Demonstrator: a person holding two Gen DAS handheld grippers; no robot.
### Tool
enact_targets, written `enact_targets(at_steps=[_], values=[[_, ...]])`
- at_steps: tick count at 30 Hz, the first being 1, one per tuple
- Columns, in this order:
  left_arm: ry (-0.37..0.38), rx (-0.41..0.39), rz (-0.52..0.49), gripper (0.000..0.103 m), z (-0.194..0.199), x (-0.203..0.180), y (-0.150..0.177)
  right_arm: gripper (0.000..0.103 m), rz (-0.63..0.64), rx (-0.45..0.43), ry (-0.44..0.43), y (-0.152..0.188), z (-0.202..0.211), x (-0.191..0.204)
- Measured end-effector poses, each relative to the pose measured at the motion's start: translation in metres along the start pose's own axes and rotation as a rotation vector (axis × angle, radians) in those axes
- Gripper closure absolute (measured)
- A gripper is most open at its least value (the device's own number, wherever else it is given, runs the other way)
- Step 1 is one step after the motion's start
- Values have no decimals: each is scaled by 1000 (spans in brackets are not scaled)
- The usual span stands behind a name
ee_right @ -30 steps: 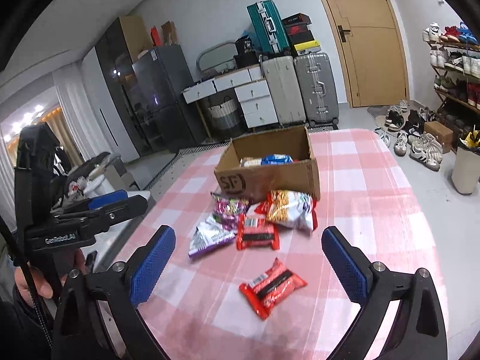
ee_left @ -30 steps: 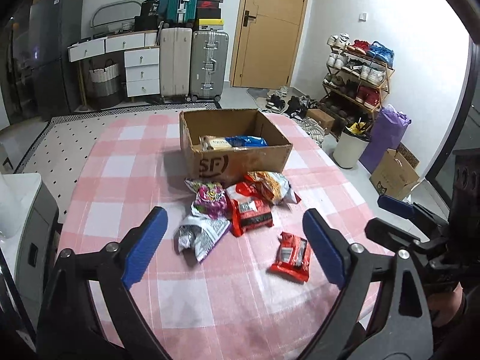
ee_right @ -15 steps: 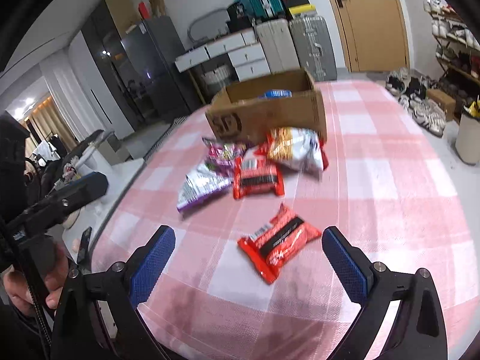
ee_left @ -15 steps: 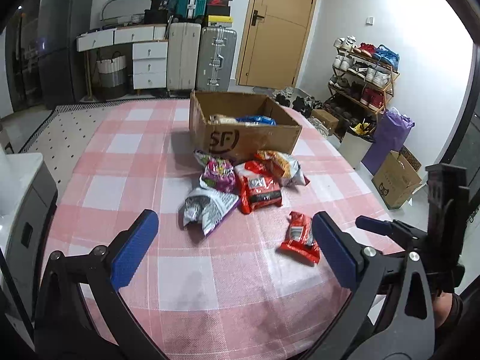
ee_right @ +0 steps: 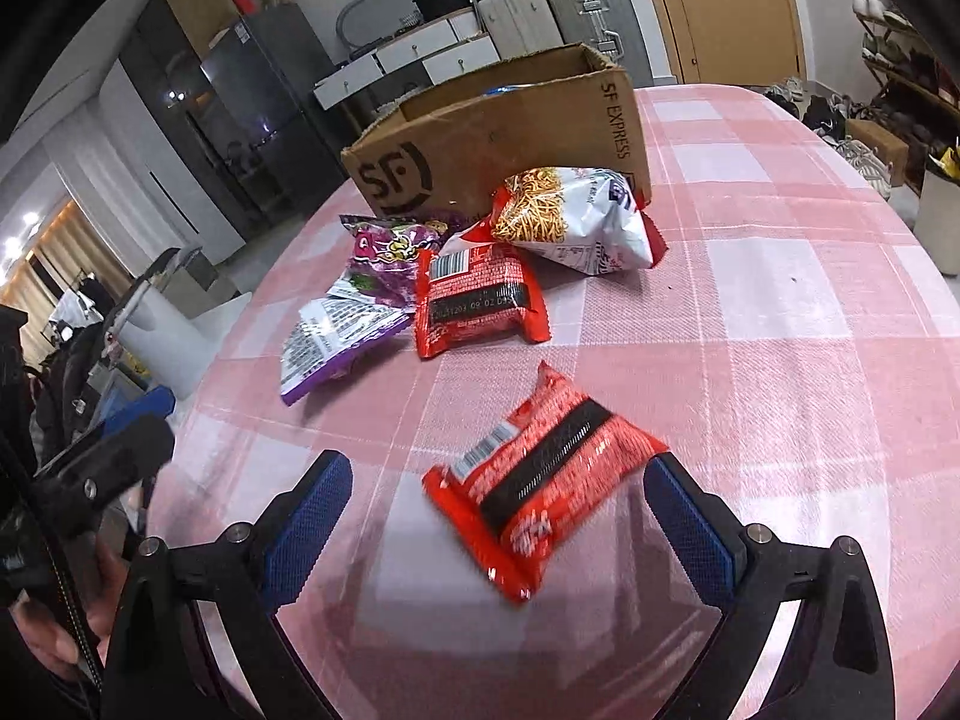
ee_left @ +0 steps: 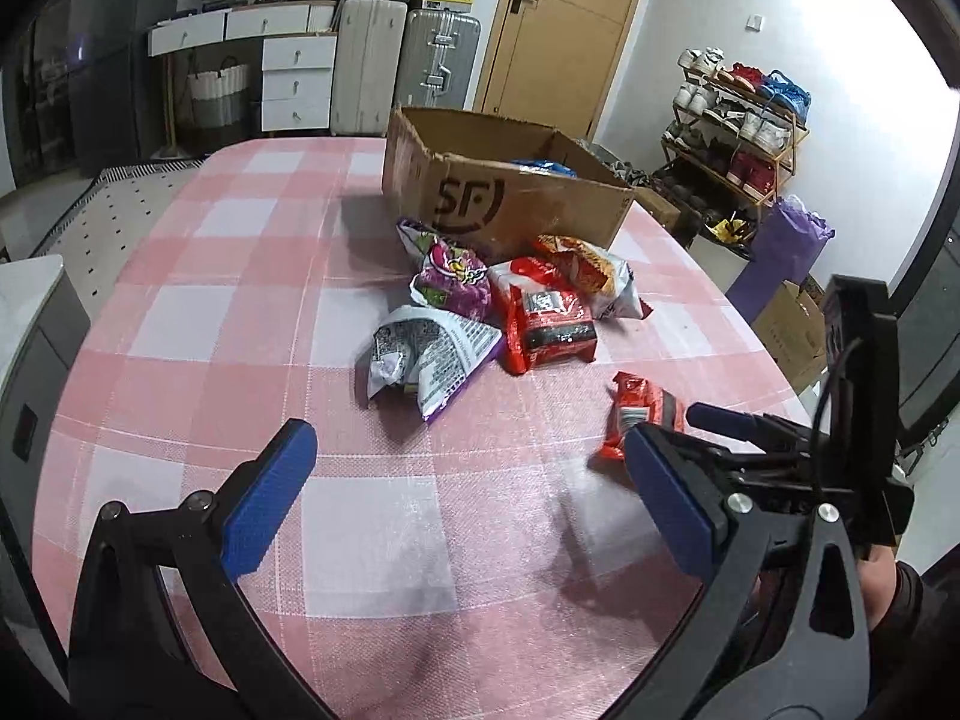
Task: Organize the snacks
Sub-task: 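Grasp the red wafer pack with the right tool and lift it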
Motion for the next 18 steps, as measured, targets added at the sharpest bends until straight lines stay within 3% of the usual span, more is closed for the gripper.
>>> enact_targets(at_steps=[6, 10, 14, 18], values=[[-5, 20, 37, 1, -15, 20, 2, 11, 24, 24, 11, -2, -16, 8], [-5, 38, 54, 1, -23, 26, 6, 20, 99, 0, 83, 1, -19, 14], [-15, 51, 63, 1, -30, 29, 8, 41, 211, -29, 191, 4, -22, 20], [-26, 54, 62, 1, -32, 28, 7, 55, 211, -39, 162, 6, -21, 17]])
Point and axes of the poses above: each gripper's, at about its wrist camera, not at the fingertips, and z roughly against the way its jaws point, x to its left, y to its underside, the point moved 7 cm from there along -z, roughly the way its jaws point, and after that the axes turned 14 degrees about y, right-handed, at the moved point
